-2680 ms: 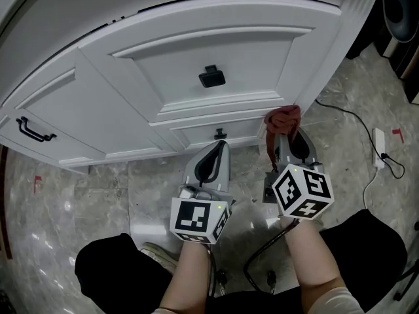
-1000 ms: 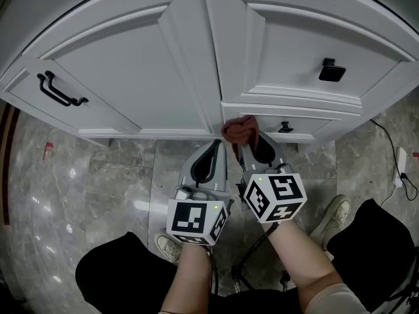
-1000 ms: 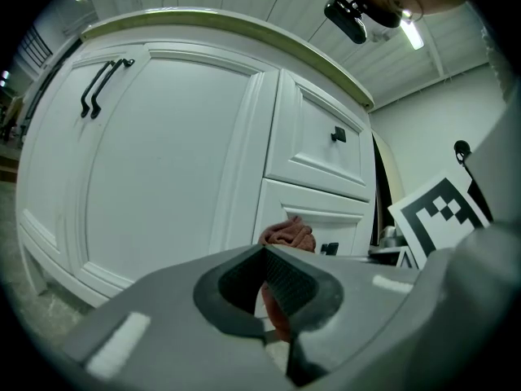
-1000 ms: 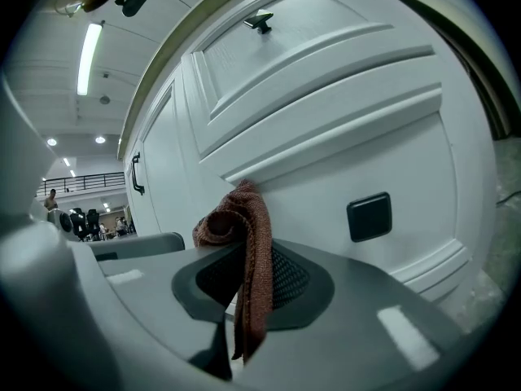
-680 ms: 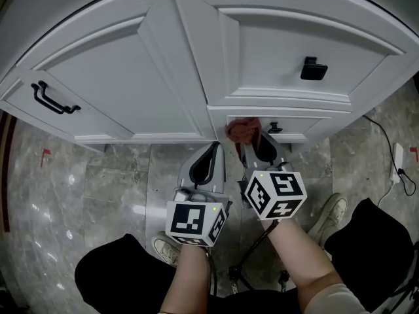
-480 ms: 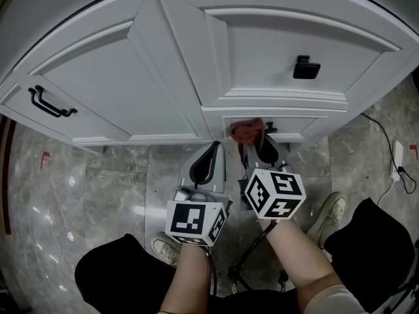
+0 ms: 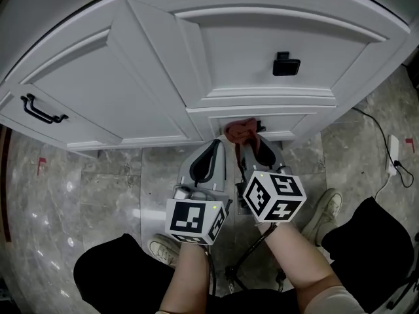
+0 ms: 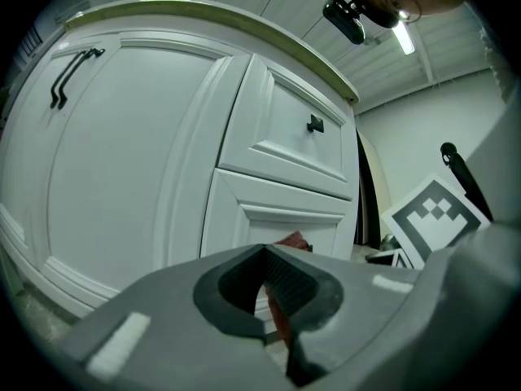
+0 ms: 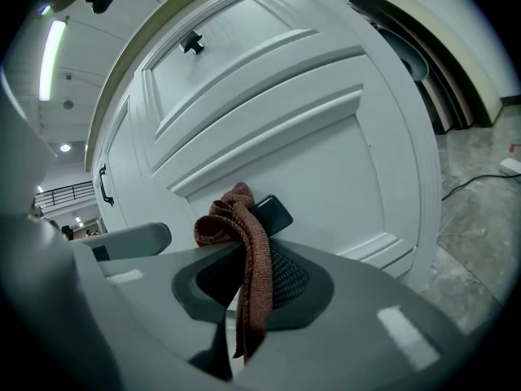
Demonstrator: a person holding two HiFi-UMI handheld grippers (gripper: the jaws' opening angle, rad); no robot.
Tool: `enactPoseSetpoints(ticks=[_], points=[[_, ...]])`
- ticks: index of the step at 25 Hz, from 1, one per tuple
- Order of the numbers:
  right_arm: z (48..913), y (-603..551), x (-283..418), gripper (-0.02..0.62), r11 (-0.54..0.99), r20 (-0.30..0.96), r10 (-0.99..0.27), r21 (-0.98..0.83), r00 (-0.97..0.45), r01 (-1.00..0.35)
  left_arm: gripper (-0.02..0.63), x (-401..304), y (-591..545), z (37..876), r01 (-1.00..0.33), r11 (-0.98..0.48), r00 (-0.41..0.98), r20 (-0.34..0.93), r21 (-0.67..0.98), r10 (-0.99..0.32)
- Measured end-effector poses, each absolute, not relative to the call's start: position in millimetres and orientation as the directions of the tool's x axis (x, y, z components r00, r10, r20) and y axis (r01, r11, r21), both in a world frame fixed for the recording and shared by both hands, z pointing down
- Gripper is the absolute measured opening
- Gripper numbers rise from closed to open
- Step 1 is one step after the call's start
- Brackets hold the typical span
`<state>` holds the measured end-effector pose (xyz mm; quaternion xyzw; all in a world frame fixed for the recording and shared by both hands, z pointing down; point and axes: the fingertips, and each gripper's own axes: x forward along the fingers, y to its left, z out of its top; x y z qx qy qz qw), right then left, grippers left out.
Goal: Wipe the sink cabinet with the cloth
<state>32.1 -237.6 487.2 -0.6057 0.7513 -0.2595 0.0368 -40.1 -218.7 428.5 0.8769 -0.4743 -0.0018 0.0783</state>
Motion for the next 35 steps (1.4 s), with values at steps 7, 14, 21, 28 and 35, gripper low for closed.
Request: enactPoseSetpoints(ticks=[7,14,21,28,35], points=[[469,-223,47,0.081,0.151,0.210,-0.948,-0.366,-0.240,-0.918,0.000,-23,-216,424,-0.814,-0.562,0.574,0.059,0.145,-0.817],[475,-222,80,0.081,0.077,0.206,-0.966,-0.340,-0.154,-0.937,0.000,-5,-211,426,-0.799,-0.586,0.598,0.066,0.136,-0.799],[474,-230,94,0.080,0.047,0.210,-0.969,-0.352,-0.128,-0.935,0.000,5,-212,425,-0.796,-0.590,0.602,0.068,0.136,-0.796],[471,-239,104,0.081,0.056,0.211,-0.968,-0.349,-0.137,-0.935,0.000,11,-216,429,-0.800,-0.585,0.597,0.080,0.134,-0.799],[466,-235,130,0.081,0.030,0.207,-0.973,-0.327,-0.103,-0.945,0.000,25,-218,428,-0.794,-0.592,0.605,0.075,0.137,-0.793]])
